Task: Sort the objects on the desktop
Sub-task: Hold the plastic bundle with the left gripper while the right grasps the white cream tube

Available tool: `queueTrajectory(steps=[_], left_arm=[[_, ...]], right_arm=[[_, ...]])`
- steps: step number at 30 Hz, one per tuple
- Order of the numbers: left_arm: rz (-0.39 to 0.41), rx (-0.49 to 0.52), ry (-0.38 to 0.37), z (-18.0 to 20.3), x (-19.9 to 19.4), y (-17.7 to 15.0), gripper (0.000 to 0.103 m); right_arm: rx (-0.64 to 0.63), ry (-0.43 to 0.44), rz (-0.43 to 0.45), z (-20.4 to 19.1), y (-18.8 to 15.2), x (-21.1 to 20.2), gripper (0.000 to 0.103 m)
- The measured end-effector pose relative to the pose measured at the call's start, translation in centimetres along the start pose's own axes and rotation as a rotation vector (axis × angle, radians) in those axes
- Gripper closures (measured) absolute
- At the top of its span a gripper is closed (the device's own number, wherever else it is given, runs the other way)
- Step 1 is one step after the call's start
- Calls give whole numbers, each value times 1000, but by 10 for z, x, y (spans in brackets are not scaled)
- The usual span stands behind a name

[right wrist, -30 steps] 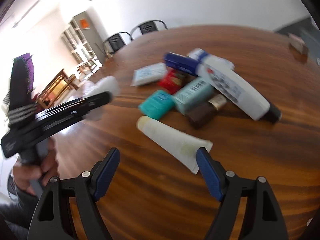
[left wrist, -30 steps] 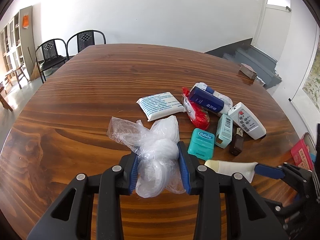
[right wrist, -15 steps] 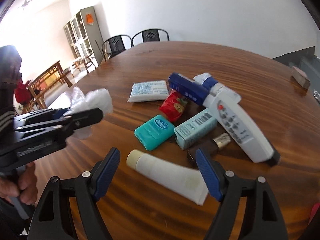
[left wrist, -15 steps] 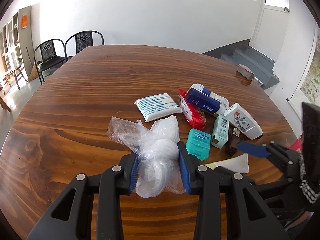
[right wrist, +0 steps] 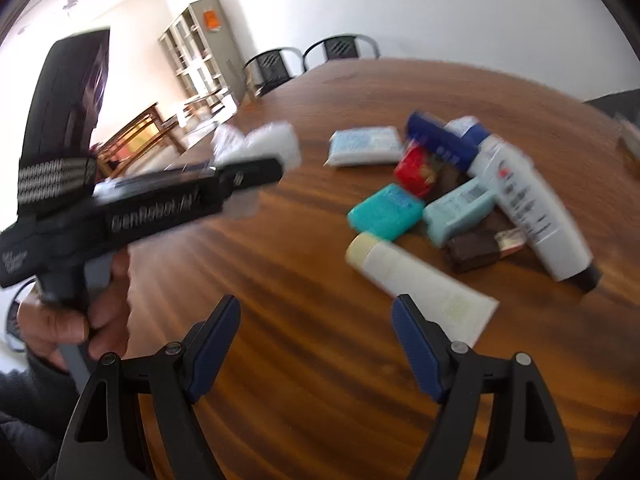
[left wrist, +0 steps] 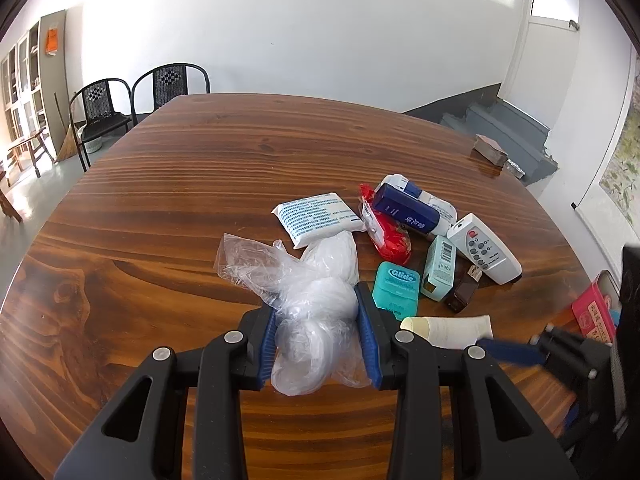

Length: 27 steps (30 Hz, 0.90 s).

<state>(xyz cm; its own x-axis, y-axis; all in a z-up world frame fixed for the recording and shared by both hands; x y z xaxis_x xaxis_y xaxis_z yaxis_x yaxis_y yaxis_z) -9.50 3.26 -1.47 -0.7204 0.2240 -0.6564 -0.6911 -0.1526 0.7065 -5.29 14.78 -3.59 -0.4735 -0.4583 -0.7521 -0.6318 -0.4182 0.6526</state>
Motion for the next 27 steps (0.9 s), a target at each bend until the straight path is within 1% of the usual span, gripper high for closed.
queueTrajectory(steps=[2,5,7,9,12,16,19,21,23,25,27], left_arm=[[-5,1,1,0,2,-1,65],[-12,6,3,2,4,-3,65],[-12,8,5,2,4,-4,65],[-12,9,9,1,5,-4,65],[-16,1,15,-3,6,-4,65],[-17,-2,10,-4,5,-3,65],[-11,9,7,-1,3,-2,65],[-12,15,2,2,2,-3,65],[-13,19,1,3,2,-3,65],[-13,21,-1,4,2,-4,65],[-11,23,-2,6,1,-3,65]], right_arm=[[28,-6,17,10,8,3,21],[82,50,-3,23,17,15,21],[67,53,-16,27,21,24,21],[29,40,-36,27,24,34,21],[-1,6,-88,28,15,46,22],[-57,-40,-122,27,3,45,24],[-86,-66,-136,22,-4,39,38],[-114,-82,-136,16,-7,38,55],[-142,-116,-129,11,-8,39,61],[-172,-171,-111,7,-7,42,64],[-169,-183,-97,4,-6,42,67]])
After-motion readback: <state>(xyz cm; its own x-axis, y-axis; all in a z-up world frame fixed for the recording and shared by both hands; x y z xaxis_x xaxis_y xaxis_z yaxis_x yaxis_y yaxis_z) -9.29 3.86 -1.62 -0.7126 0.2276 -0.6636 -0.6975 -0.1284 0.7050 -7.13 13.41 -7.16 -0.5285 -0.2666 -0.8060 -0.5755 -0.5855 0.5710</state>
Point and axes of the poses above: each gripper's, at about its wrist camera, not at the fingertips, and x roughly the way its jaws point, z to its right, y to its top, the point moved 10 cm from there along x, roughly the way its jaws point, and after that the axes turned 9 degrees about -y, right-handed, at the moved point
